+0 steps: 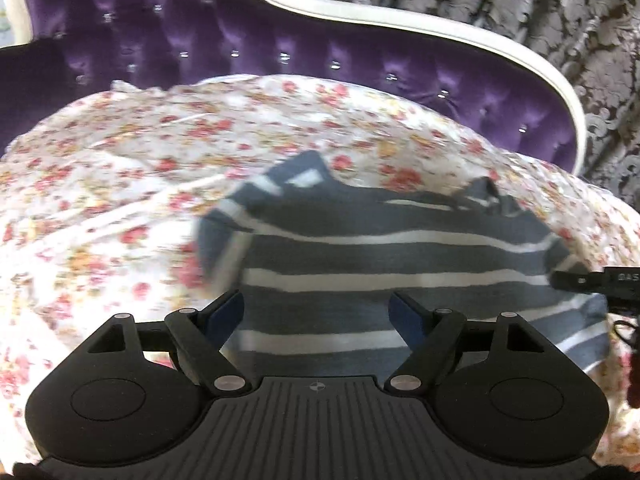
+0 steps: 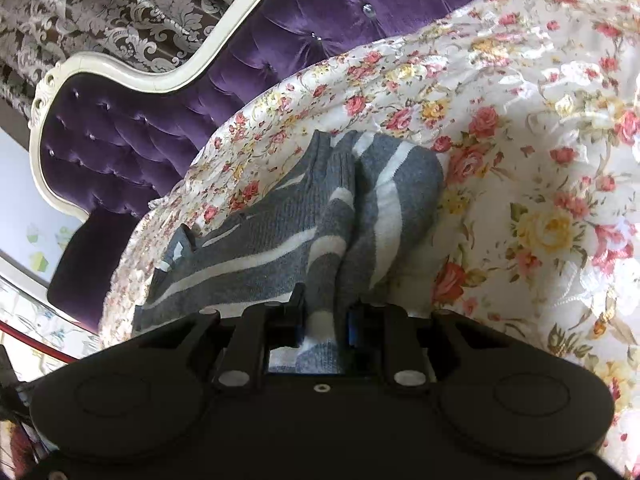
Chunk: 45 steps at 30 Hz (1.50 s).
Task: Fold small clothes
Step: 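Fold the held hem up toward the collar and release it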
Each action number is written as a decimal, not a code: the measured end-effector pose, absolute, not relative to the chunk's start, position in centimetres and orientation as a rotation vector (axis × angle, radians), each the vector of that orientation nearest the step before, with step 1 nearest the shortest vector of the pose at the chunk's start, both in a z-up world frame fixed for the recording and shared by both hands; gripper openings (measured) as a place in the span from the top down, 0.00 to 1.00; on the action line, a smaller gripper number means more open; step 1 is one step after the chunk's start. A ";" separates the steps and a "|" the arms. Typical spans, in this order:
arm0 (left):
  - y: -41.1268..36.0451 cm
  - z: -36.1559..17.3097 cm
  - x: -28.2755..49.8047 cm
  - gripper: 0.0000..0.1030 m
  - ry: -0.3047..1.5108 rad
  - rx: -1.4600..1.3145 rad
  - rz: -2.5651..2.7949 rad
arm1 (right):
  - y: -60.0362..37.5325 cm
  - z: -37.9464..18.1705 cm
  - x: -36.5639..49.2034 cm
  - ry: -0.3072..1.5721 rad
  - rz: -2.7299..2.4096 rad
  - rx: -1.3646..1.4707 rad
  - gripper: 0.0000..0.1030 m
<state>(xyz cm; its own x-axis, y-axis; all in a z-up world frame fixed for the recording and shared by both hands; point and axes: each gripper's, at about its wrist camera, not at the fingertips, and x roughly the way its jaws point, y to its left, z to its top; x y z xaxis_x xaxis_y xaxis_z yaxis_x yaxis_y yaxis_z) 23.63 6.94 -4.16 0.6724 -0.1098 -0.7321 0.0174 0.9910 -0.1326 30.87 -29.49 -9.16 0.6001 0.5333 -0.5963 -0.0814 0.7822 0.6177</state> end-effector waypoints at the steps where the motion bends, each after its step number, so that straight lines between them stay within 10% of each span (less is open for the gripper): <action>1: 7.7 -4.3 23.7 0.24 0.828 -0.130 -0.065 | -29.2 -8.9 30.8 0.854 0.377 0.562 0.72; 23: 14.9 -2.4 23.9 0.24 0.854 -0.313 -0.084 | -14.6 2.0 31.3 0.786 0.475 0.190 0.75; 41: 18.9 -1.8 23.6 0.24 0.832 -0.427 -0.013 | -0.9 -4.3 28.0 0.808 0.596 0.023 0.75; 45: 18.4 -2.0 23.7 0.24 0.833 -0.416 -0.026 | -0.5 -4.9 26.5 0.735 0.622 -0.015 0.62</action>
<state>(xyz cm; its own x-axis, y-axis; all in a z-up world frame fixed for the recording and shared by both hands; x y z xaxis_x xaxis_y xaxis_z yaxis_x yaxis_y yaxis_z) 23.74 18.35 -2.01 0.6768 -0.1836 -0.7129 -0.1385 0.9193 -0.3683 26.51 -0.46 -4.94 0.5712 0.5248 -0.6312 -0.5351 0.8211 0.1984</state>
